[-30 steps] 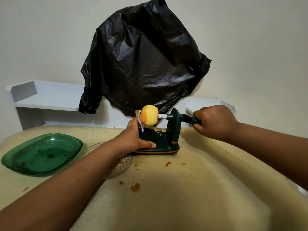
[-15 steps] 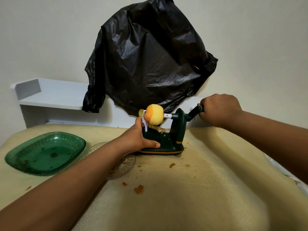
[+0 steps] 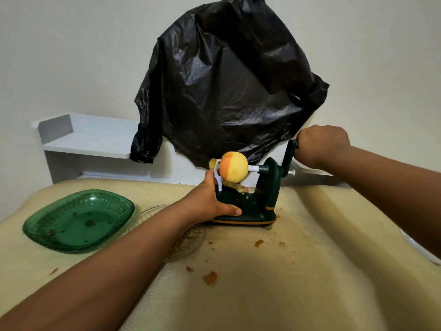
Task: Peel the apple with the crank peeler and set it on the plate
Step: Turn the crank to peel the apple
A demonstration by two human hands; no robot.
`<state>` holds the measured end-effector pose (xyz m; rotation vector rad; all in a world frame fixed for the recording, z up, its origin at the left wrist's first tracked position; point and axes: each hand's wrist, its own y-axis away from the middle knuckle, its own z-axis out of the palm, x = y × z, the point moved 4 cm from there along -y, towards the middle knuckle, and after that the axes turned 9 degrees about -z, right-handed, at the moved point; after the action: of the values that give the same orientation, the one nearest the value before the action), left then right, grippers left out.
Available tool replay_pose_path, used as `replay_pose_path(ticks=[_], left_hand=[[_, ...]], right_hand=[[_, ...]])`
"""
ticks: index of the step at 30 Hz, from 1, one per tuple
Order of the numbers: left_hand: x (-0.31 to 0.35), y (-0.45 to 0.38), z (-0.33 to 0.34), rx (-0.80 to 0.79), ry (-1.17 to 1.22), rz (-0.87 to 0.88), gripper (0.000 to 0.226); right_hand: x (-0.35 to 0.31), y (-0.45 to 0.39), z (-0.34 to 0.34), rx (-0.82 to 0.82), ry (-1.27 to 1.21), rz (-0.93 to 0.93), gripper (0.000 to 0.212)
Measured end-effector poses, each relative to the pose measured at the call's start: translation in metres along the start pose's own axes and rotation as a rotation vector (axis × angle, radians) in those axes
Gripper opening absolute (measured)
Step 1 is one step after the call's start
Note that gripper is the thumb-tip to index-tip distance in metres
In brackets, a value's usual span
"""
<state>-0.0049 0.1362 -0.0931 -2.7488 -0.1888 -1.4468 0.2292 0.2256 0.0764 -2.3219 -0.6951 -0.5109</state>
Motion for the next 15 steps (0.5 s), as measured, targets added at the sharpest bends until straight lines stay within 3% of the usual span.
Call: replay_pose_path(ticks=[15], left_hand=[[0.002, 0.002, 0.000, 0.007, -0.013, 0.000, 0.123]], right_hand=[[-0.011, -0.020, 0.031, -0.110, -0.063, -0.015, 0.023]])
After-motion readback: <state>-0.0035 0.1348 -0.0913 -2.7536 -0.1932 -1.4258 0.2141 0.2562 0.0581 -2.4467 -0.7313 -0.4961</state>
